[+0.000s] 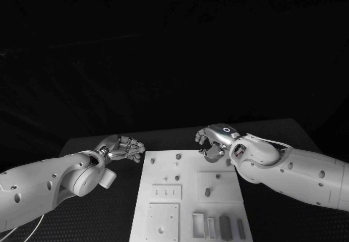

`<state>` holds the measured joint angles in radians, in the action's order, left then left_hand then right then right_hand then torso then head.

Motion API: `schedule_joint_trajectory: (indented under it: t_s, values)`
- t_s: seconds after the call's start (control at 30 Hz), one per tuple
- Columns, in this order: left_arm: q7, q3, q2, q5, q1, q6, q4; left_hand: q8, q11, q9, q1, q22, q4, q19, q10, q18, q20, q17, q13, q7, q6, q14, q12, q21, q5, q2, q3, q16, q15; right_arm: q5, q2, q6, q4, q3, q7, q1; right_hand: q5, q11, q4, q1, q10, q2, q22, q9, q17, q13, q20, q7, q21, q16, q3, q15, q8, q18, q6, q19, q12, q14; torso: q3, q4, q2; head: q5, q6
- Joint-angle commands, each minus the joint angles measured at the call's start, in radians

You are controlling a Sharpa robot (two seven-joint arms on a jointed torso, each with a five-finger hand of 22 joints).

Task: Assemble the parts on the task board

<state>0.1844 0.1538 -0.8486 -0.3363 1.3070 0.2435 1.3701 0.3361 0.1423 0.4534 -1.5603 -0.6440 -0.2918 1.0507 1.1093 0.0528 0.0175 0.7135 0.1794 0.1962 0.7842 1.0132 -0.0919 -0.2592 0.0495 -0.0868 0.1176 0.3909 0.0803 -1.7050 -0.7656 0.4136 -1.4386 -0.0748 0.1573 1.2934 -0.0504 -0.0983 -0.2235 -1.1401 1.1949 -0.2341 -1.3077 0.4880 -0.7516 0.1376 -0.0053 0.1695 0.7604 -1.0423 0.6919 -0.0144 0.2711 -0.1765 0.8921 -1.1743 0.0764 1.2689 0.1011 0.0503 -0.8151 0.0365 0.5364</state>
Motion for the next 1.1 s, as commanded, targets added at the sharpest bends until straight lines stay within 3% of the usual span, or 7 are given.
schedule_joint_trajectory:
  t_s: [0.03,0.1,0.13,0.37,0.6,0.77,1.1]
  values:
    - [0.022,0.000,0.007,0.003,0.000,-0.010,-0.012,-0.004,0.002,0.001,0.008,-0.001,0.002,-0.007,0.004,0.018,0.002,0.001,0.001,0.003,0.002,0.010,0.005,0.004,0.002,0.004,0.007,-0.007,0.000,0.011,-0.023,-0.106,-0.011,0.000,-0.001,0.000,0.002,-0.006,0.010,0.012,-0.014,-0.010,-0.007,-0.002,0.003,-0.004,0.004,-0.003,-0.007,0.007,0.000,0.004,0.006,-0.085,0.002,0.016,-0.007,-0.012,0.0045,-0.0116,0.012,-0.001,0.002]
    - [0.022,0.000,0.009,0.003,-0.002,-0.011,-0.018,-0.004,0.002,0.001,0.008,-0.001,0.002,-0.007,0.004,0.018,0.002,0.002,0.001,0.003,0.002,0.010,0.005,0.004,0.002,0.004,0.007,-0.007,0.000,0.004,-0.040,-0.110,-0.008,0.000,-0.001,0.000,0.002,-0.011,0.020,0.014,-0.026,-0.014,-0.006,-0.004,0.004,-0.009,0.008,-0.040,-0.012,0.009,0.004,0.009,0.005,-0.085,-0.007,0.023,-0.010,-0.019,0.0047,-0.0136,0.015,-0.001,0.002]
    - [0.022,0.000,0.010,0.003,-0.002,-0.011,-0.020,-0.004,0.002,0.001,0.008,-0.001,0.002,-0.007,0.004,0.018,0.002,0.002,0.001,0.003,0.002,0.010,0.005,0.005,0.002,0.004,0.007,-0.007,0.000,-0.001,-0.041,-0.113,-0.004,0.000,0.000,0.000,0.002,-0.011,0.020,0.012,-0.026,-0.015,-0.007,-0.004,0.004,-0.009,0.009,-0.050,-0.013,0.009,0.005,0.010,0.004,-0.085,-0.011,0.024,-0.010,-0.020,0.0052,-0.0143,0.016,-0.001,0.001]
    - [0.019,0.000,0.015,0.003,-0.004,-0.012,-0.026,-0.005,0.003,0.001,0.008,-0.001,0.002,-0.007,0.004,0.018,0.002,0.002,0.001,0.003,0.002,0.010,0.006,0.005,0.002,0.004,0.006,-0.008,0.000,-0.043,-0.034,-0.149,0.056,-0.001,-0.010,0.000,0.002,-0.011,0.036,0.029,-0.025,-0.046,-0.008,-0.009,0.006,-0.010,0.012,-0.046,-0.015,0.006,-0.004,0.010,-0.005,-0.085,-0.036,0.027,-0.007,-0.022,0.0094,-0.0173,0.020,-0.002,0.004]
    - [0.020,0.000,0.018,0.003,-0.005,-0.014,-0.029,-0.004,0.003,0.001,0.009,-0.002,0.001,-0.008,0.003,0.018,0.002,0.003,0.001,0.003,0.002,0.009,0.007,0.005,0.002,0.004,0.006,-0.009,0.000,-0.063,-0.004,-0.145,0.123,-0.003,-0.017,-0.003,0.002,0.000,0.046,0.033,0.004,-0.055,-0.011,-0.008,0.008,0.002,0.012,-0.049,-0.014,0.004,-0.011,0.000,-0.001,-0.085,-0.038,0.031,0.010,-0.019,0.0055,-0.0148,0.017,-0.002,0.004]
    - [0.019,0.000,0.019,0.003,-0.006,-0.014,-0.030,-0.004,0.003,0.001,0.009,-0.002,0.001,-0.008,0.002,0.018,0.002,0.004,0.001,0.003,0.002,0.009,0.008,0.005,0.002,0.004,0.006,-0.010,0.000,-0.066,0.013,-0.153,0.156,-0.004,-0.024,-0.007,0.002,0.030,0.043,0.029,0.072,-0.056,-0.014,-0.007,0.011,0.072,0.011,-0.048,-0.013,0.002,-0.030,-0.028,0.003,-0.085,-0.047,0.031,0.068,-0.019,0.0049,-0.0129,0.016,-0.001,0.007]
    - [0.019,0.000,0.022,0.003,-0.007,-0.016,-0.029,-0.005,0.004,0.001,0.009,-0.002,0.002,-0.008,0.002,0.018,0.002,0.004,0.002,0.003,0.002,0.009,0.009,0.006,0.002,0.004,0.006,-0.011,0.001,-0.052,0.049,-0.196,0.204,-0.011,-0.039,-0.019,0.002,0.014,0.044,0.026,0.008,-0.054,-0.014,-0.005,0.014,0.100,0.013,-0.048,-0.016,0.002,-0.027,-0.014,0.010,-0.085,-0.047,0.037,0.046,-0.025,0.0051,-0.0144,0.016,-0.005,0.013]
